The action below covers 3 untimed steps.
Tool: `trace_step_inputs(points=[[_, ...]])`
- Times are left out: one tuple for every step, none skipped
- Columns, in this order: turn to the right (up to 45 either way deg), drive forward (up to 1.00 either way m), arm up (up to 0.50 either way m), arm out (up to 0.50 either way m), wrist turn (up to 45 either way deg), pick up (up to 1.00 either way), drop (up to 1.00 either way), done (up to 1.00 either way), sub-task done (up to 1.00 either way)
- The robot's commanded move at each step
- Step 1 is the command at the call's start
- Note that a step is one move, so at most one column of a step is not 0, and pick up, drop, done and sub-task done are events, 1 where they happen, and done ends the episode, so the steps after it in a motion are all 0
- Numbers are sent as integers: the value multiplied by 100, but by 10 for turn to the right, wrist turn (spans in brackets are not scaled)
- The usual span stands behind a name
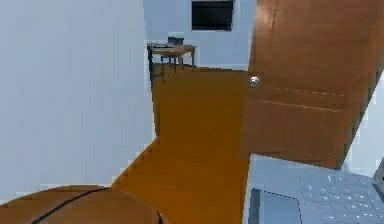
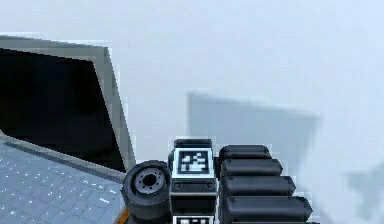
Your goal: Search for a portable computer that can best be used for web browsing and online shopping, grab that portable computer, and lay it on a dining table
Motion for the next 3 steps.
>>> trace_step_inputs(points=[[0,100,0,0,0,0,0,0,0],[0,100,0,0,0,0,0,0,0],[-30,0,0,0,0,0,0,0,0]])
